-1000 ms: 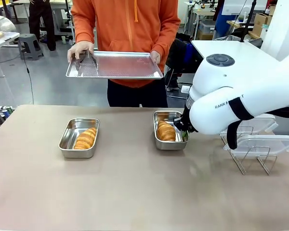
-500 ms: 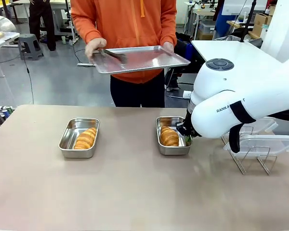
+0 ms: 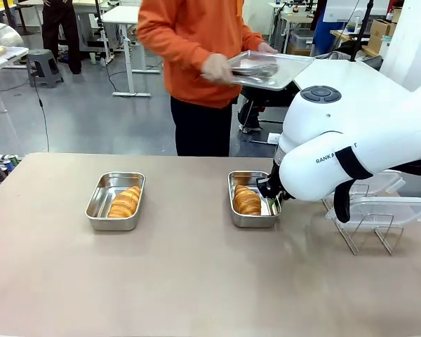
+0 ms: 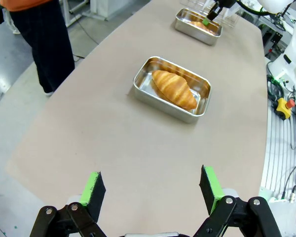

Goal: Place the bread in airtight containers.
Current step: Once an object is inside an Airtight Container , place the container in the center of the table.

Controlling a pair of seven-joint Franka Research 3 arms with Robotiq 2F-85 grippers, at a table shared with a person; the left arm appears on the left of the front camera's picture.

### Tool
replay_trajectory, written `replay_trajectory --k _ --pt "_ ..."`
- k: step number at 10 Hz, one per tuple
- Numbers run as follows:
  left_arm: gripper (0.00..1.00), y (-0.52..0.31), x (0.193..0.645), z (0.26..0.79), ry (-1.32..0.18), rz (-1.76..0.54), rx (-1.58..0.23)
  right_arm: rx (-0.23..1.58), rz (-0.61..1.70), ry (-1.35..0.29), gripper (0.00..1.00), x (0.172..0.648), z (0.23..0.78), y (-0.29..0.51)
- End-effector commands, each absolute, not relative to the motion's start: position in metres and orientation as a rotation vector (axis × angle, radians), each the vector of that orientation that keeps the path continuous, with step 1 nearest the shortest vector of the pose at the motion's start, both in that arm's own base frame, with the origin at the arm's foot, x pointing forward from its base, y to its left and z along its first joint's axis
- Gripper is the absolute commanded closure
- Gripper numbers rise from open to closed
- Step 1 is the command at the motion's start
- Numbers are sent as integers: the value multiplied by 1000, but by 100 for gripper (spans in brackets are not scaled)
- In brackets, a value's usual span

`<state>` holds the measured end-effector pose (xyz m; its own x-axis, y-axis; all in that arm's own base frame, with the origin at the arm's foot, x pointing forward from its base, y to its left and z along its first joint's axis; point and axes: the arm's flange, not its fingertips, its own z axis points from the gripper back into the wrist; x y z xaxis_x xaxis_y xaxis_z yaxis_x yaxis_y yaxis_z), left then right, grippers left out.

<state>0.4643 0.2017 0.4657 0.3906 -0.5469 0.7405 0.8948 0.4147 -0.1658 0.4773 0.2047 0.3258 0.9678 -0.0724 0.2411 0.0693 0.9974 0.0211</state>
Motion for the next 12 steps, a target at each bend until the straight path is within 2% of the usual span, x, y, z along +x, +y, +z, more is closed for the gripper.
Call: replay_trajectory --k 1,2,3,5,8,10,12 --pt "0 200 464 469 -645 -981 -605 30 -58 -292 0 482 356 200" --pt "0 200 464 469 -645 -981 -605 63 -29 -364 0 486 387 191" --pt "0 200 464 469 -645 -981 -605 125 26 -429 17 496 416 178" --pt "0 200 464 469 -645 -981 -605 274 163 -517 0 510 468 146" --pt "0 200 464 469 -645 -981 -605 494 500 -636 0 511 504 66" --pt "0 200 464 469 -645 -981 -605 584 703 -681 0 499 510 17" --pt "0 200 464 469 -645 -981 -605 616 811 -713 0 486 508 -12"
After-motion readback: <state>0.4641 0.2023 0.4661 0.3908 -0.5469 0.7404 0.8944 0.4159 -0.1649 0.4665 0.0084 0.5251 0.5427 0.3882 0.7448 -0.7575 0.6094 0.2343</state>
